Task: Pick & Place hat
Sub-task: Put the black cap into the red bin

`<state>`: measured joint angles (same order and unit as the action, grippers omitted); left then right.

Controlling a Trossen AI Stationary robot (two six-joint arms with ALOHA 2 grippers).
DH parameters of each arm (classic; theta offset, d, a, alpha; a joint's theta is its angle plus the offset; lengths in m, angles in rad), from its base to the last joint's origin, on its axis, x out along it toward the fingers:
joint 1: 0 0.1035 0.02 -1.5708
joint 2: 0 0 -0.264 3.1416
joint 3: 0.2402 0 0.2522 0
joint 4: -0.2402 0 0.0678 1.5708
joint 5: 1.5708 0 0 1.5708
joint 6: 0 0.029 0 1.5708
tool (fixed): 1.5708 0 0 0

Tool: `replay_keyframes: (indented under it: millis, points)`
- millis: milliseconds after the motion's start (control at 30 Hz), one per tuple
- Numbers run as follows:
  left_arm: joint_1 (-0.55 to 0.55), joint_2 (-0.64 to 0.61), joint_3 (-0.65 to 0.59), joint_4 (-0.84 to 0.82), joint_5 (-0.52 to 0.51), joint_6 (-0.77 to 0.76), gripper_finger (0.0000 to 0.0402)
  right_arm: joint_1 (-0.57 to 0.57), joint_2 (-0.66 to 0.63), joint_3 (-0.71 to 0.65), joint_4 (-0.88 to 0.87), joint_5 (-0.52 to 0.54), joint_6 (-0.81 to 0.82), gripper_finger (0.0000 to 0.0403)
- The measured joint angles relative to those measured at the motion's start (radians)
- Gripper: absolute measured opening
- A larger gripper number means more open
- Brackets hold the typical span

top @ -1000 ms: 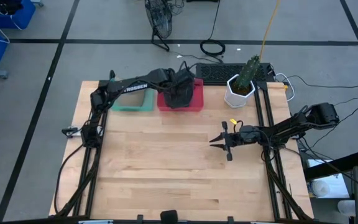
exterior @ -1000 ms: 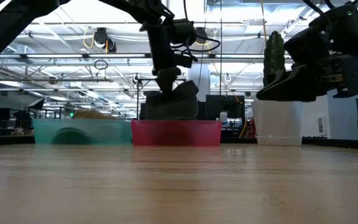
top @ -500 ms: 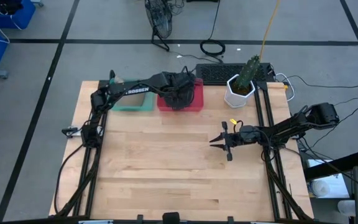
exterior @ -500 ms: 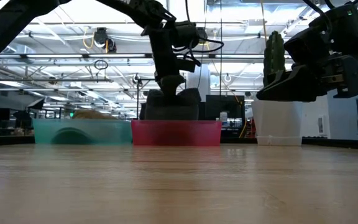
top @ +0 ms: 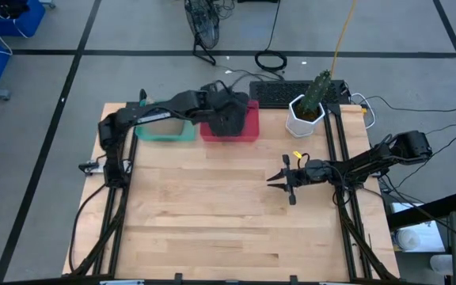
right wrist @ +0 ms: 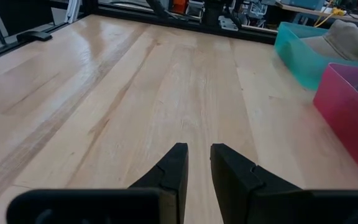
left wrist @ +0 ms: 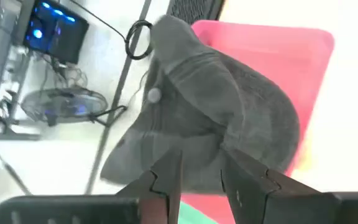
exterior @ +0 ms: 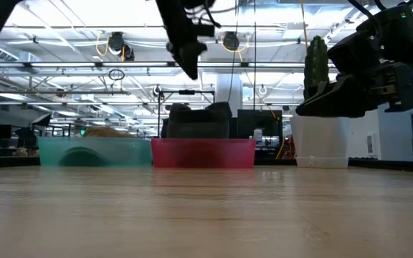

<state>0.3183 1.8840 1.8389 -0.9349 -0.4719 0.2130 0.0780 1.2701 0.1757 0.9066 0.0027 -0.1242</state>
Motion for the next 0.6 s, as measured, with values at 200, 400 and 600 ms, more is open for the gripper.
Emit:
replay_keyframes:
  millis: [200, 400, 600]
  points:
    - [0.004, -0.126, -0.055, 0.005, 0.120, -0.106, 0.0113, 0.000, 0.000, 0.000, 0.000, 0.001, 0.058, 0.0059]
    - [0.008, -0.284, -0.379, 0.304, 0.202, -0.112, 0.0113, 0.001, 0.000, -0.001, 0.040, 0.036, 0.065, 0.0059]
    - [0.048, -0.379, -0.653, 0.621, 0.202, -0.111, 0.0113, -0.044, 0.000, 0.032, 0.180, 0.404, 0.036, 0.0058]
